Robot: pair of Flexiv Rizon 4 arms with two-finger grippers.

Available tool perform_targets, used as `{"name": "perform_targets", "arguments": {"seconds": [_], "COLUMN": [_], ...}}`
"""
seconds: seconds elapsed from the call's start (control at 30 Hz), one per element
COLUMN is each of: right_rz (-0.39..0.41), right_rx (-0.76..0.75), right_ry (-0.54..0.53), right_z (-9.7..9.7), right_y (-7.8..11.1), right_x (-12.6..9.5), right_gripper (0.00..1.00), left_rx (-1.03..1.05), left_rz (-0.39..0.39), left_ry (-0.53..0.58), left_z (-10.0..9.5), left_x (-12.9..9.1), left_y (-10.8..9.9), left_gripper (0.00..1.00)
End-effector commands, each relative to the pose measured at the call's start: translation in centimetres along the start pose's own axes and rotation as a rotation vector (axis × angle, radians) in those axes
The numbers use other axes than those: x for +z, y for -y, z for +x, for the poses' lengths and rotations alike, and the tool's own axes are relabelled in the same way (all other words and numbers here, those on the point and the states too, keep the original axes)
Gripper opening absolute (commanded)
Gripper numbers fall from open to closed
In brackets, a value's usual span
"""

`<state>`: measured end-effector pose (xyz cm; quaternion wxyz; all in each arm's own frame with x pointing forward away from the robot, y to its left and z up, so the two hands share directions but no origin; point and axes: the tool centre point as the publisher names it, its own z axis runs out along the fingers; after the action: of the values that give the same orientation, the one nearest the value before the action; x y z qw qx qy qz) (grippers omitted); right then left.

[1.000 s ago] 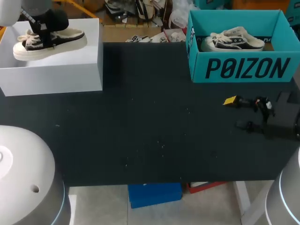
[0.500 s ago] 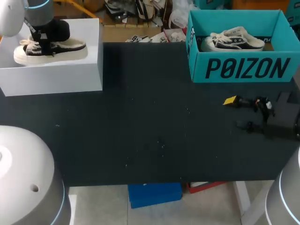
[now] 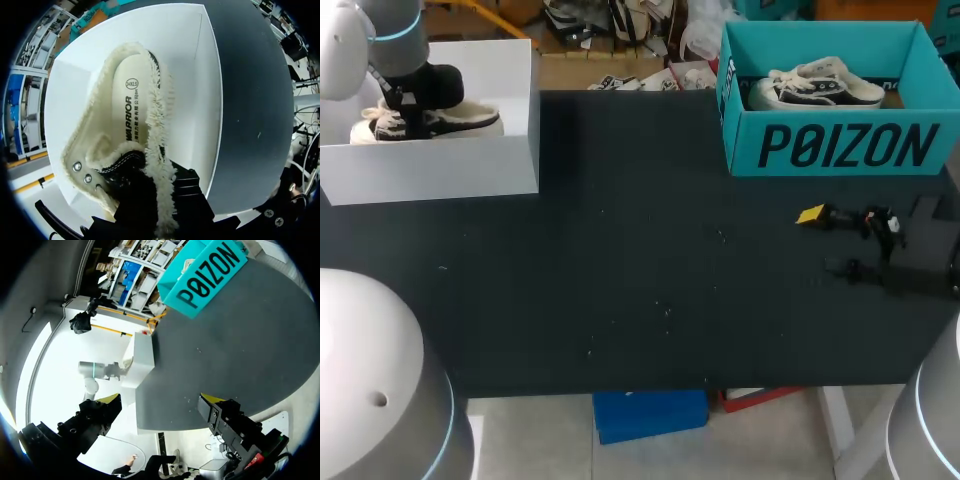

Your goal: Take the shoe out of the shoebox, open the shoe tongue, remove and reinsert the insole, then place the shoe into the shoebox

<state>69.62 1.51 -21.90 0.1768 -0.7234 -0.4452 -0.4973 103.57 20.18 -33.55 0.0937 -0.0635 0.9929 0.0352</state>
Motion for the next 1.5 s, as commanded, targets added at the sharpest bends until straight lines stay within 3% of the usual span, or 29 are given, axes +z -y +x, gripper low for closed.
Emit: {"name": "perform_targets", "arguments": {"seconds": [0.03, 0.43, 0.5, 0.53, 0.73, 0.83, 1.13, 1.27, 1.3, 1.33, 1.5], "right_rz": [0.001, 0.001, 0.001, 0.001, 0.001, 0.001, 0.001, 0.001, 0.001, 0.001, 0.001], "right_rx": [0.001, 0.001, 0.001, 0.001, 0.001, 0.001, 0.001, 0.001, 0.001, 0.001, 0.001], "right_ry": [0.002, 0.002, 0.002, 0.002, 0.002, 0.002, 0.002, 0.002, 0.002, 0.002, 0.002], "right_z": [0.1, 0.1, 0.1, 0.1, 0.1, 0.1, 0.1, 0.1, 0.1, 0.1, 0.1], "right_y": [-0.1, -0.1, -0.1, -0.1, -0.1, -0.1, -0.1, -0.1, -0.1, -0.1, -0.1], "right_x": [0.1, 0.1, 0.1, 0.1, 0.1, 0.1, 0.1, 0.1, 0.1, 0.1, 0.1], "right_gripper": [1.0, 1.0, 1.0, 1.0, 1.0, 1.0, 1.0, 1.0, 1.0, 1.0, 1.0], "left_rx": [0.003, 0.009, 0.004, 0.004, -0.002, -0.007, -0.051, -0.06, -0.051, -0.047, -0.045], "left_rz": [0.003, -0.004, 0.005, 0.01, 0.045, 0.059, 0.084, 0.081, 0.084, 0.088, 0.075], "left_ry": [-0.006, -0.056, -0.071, -0.072, -0.085, -0.083, -0.061, -0.065, -0.068, -0.073, -0.088], "left_z": [-0.3, -0.1, -0.2, -0.3, -0.7, -1.0, -2.2, -2.1, -2.0, -1.8, -1.1], "left_x": [1.1, 2.2, 2.0, 1.9, 0.5, -0.9, -6.1, -8.5, -9.0, -9.6, -10.7], "left_y": [-0.2, -0.4, -0.5, -0.5, -0.4, -0.3, 1.0, 2.4, 2.8, 3.4, 5.2], "left_gripper": [0.0, 0.0, 0.15, 0.27, 0.5, 0.54, 0.53, 0.75, 0.92, 1.0, 1.0]}}
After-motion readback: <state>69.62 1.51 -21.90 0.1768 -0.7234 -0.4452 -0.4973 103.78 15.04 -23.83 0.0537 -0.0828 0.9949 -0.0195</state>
